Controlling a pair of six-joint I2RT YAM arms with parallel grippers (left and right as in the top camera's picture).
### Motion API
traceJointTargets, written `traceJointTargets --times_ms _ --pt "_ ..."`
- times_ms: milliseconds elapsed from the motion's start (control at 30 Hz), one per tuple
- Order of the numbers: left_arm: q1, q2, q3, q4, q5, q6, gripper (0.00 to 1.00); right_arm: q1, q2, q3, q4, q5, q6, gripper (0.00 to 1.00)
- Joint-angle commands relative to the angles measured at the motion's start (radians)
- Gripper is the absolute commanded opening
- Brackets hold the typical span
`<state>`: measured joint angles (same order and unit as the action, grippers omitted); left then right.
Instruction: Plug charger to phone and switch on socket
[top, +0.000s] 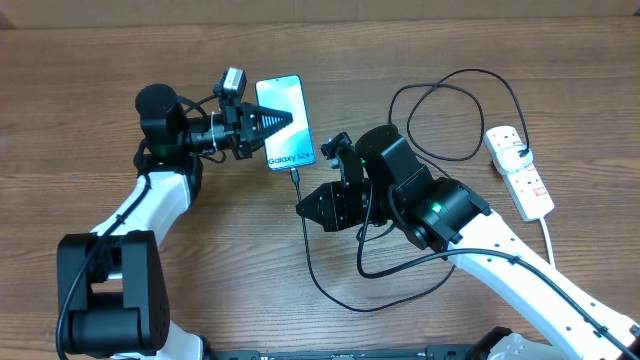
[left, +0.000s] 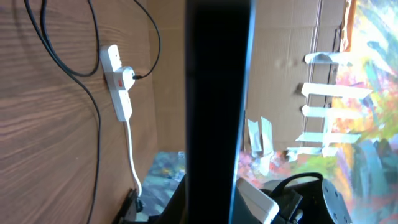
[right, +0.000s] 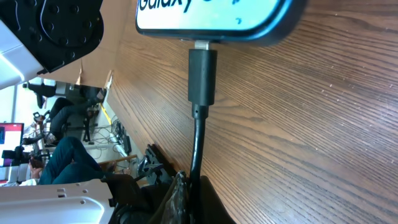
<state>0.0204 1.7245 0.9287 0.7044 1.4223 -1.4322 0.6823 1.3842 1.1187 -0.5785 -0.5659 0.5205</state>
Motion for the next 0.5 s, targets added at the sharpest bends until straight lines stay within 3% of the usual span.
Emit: traceJointTargets --times_ms 0,467 --pt "0.018 0.001 0.029 0.011 0.031 0.068 0.04 0.003 0.0 0.0 -0.008 -0.006 0.003 0.04" --pt "0.019 0.001 0.029 0.011 -0.023 0.059 0.04 0.003 0.0 0.0 -0.012 -0.05 0.003 0.04"
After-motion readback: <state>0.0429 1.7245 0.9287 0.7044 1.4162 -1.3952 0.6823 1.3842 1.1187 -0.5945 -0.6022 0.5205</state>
